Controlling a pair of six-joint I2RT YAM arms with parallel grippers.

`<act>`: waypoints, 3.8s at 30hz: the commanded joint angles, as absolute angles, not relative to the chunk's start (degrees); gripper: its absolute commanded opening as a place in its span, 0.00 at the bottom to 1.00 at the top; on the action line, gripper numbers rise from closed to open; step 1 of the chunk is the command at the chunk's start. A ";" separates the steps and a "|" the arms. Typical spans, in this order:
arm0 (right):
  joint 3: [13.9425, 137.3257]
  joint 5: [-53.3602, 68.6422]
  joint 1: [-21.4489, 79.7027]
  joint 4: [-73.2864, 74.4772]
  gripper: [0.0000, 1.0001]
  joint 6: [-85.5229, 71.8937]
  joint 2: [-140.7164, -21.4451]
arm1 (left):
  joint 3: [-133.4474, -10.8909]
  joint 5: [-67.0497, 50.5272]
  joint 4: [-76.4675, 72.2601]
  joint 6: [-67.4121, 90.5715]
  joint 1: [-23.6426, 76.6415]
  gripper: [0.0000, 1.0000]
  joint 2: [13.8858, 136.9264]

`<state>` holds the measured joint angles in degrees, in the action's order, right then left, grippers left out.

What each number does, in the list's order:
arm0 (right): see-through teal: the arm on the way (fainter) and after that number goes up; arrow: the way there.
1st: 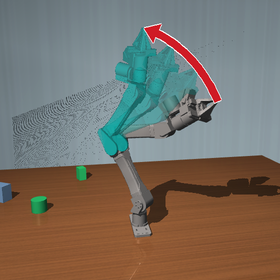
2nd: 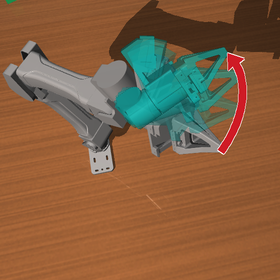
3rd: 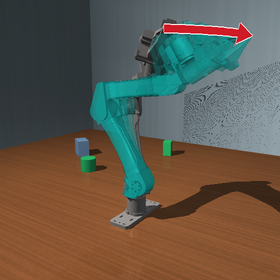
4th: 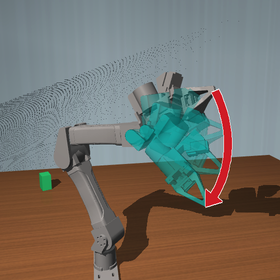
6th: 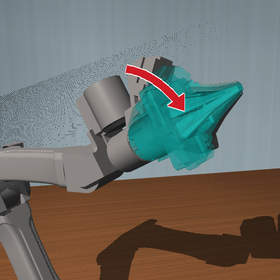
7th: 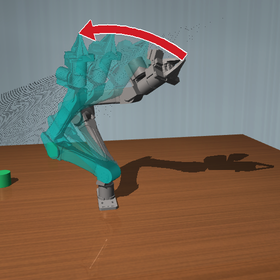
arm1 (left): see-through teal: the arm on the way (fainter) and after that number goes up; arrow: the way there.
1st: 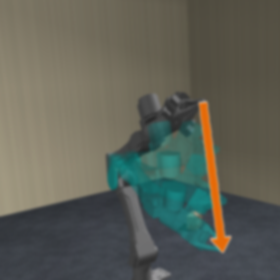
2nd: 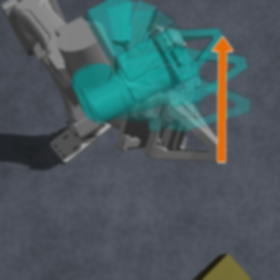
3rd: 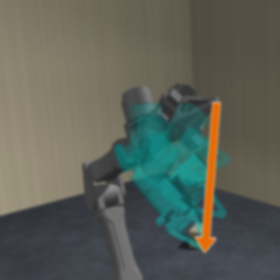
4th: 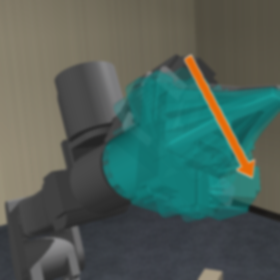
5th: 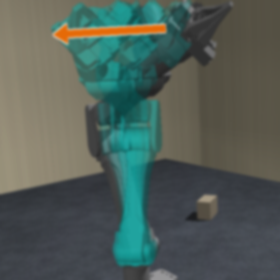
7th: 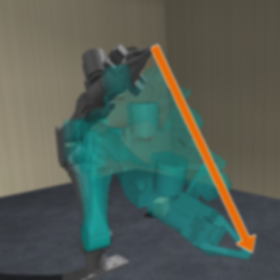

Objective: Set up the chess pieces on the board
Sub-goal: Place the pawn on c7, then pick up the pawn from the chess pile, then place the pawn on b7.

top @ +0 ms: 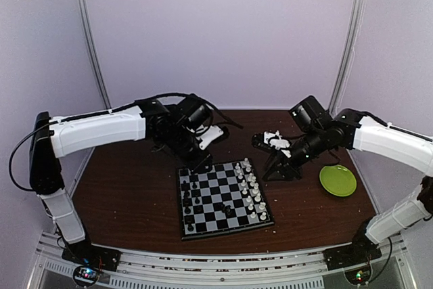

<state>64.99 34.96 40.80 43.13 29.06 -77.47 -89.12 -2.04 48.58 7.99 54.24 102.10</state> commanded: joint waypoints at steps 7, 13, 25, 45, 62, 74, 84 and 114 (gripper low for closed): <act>74.73 26.02 51.54 44.82 0.32 28.98 -93.52 | -91.00 -1.46 36.51 2.75 35.76 0.36 93.43; 82.84 23.13 54.79 46.73 0.31 28.99 -103.81 | -79.72 -20.63 20.63 11.55 25.38 0.37 89.16; 88.88 20.93 58.59 50.32 0.32 31.50 -113.61 | -78.50 -17.30 22.98 9.01 23.25 0.37 83.51; 89.82 18.85 59.94 50.40 0.27 31.11 -116.77 | -78.22 -19.16 23.03 9.46 23.24 0.38 84.20; 91.40 19.87 61.12 50.34 0.06 30.55 -115.72 | -78.52 -19.26 23.56 9.44 23.22 0.38 84.53; 102.17 20.52 64.17 54.34 0.06 31.09 -121.02 | -78.56 -18.33 23.82 9.15 23.22 0.38 84.05; 107.36 20.58 66.24 56.04 0.06 31.15 -125.43 | -78.57 -17.75 24.08 8.88 23.22 0.38 83.33; 109.58 18.47 66.41 56.50 0.07 29.60 -129.84 | -78.49 -17.84 24.17 8.70 23.25 0.39 83.20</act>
